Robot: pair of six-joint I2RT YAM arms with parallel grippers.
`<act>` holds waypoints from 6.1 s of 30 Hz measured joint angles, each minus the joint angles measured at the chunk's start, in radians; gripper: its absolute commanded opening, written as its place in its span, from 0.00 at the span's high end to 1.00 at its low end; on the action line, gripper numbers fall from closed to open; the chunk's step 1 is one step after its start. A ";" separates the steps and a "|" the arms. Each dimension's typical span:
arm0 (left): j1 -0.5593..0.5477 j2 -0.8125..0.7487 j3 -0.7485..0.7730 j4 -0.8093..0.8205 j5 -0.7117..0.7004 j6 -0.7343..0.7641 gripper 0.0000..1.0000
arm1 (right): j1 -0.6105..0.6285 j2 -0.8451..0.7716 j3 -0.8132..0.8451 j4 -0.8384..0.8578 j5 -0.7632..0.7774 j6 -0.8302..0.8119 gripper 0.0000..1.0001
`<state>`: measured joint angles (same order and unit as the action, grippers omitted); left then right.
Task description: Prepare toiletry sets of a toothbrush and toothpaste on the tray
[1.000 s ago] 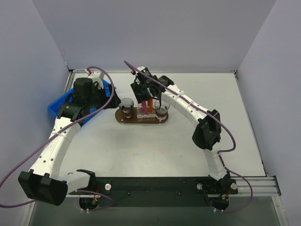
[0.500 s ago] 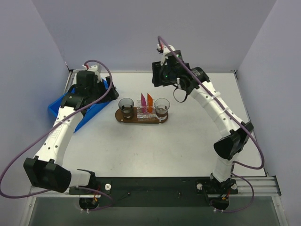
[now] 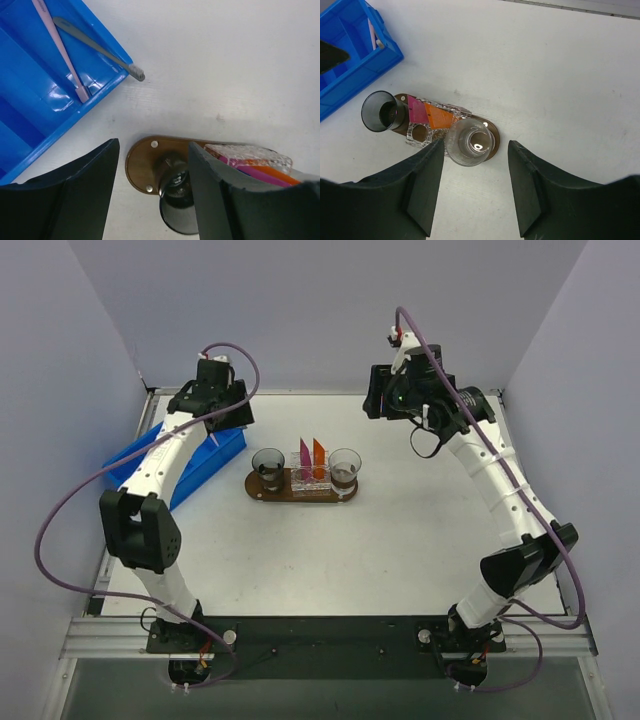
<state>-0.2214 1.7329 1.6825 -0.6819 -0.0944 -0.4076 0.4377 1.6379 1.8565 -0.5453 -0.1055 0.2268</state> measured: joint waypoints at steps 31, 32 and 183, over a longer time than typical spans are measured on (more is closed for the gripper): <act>0.003 0.602 0.564 -0.256 -0.167 0.023 0.38 | -0.146 -0.003 0.027 -0.019 -0.134 0.070 0.51; 0.003 0.603 0.564 -0.259 -0.167 0.021 0.42 | -0.150 -0.003 0.027 -0.019 -0.136 0.072 0.51; -0.319 -0.340 -0.286 0.572 0.362 -0.465 0.20 | -0.074 -0.062 -0.164 0.158 -0.909 0.460 1.00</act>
<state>-0.5400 1.3930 1.3964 -0.1097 0.2680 -0.8730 0.3634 1.5761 1.6920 -0.3878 -1.0149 0.6865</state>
